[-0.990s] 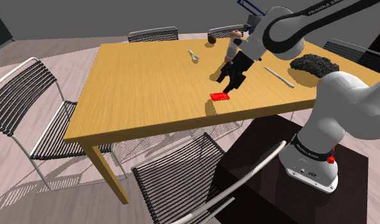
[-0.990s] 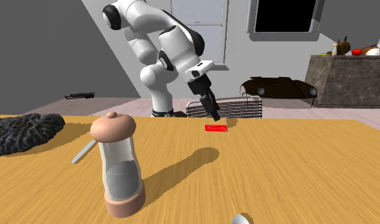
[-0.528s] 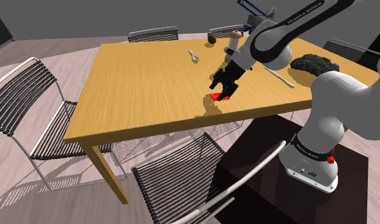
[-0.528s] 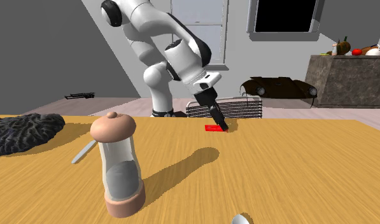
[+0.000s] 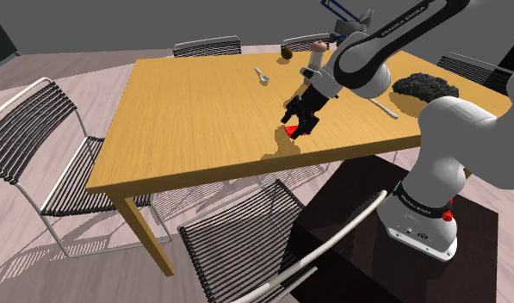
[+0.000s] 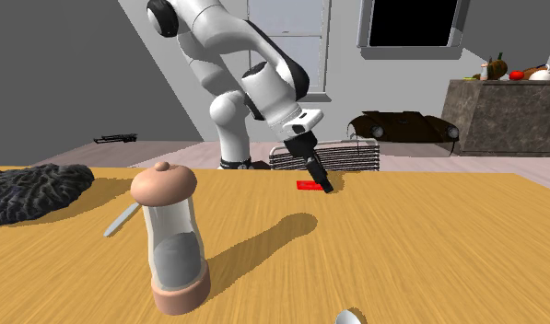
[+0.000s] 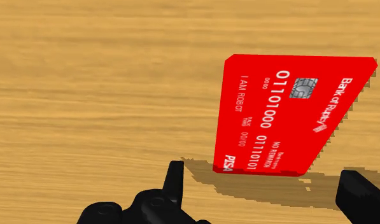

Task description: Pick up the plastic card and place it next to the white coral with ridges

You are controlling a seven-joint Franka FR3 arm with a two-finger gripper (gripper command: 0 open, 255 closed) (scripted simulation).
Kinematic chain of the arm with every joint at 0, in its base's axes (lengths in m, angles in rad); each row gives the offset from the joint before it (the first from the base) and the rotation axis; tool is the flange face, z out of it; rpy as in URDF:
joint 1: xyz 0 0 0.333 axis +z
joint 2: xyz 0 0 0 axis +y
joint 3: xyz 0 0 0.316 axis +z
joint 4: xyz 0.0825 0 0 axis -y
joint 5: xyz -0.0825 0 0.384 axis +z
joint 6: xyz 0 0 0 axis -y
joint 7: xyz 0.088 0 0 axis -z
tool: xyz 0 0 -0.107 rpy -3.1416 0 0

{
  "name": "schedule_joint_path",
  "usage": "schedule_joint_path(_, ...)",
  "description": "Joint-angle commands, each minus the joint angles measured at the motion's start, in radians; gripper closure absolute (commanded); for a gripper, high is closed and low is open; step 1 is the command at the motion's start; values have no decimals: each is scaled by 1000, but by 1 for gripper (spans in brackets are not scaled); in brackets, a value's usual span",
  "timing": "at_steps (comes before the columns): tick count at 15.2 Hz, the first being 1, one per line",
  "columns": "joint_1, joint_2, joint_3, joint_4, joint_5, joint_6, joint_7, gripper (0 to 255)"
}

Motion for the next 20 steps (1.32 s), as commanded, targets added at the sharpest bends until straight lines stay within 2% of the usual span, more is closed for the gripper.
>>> schedule_joint_path(1, 0, 0, 0, 0, 0, 0, 0, 0)
schedule_joint_path(2, 0, 0, 0, 0, 0, 0, 0, 255)
schedule_joint_path(11, 0, 0, 0, 0, 0, 0, 0, 255)
schedule_joint_path(15, -94, -35, 93, 11, -44, -68, 59, 255)
schedule_joint_path(20, -179, -83, 180, 32, -89, -151, 124, 255)
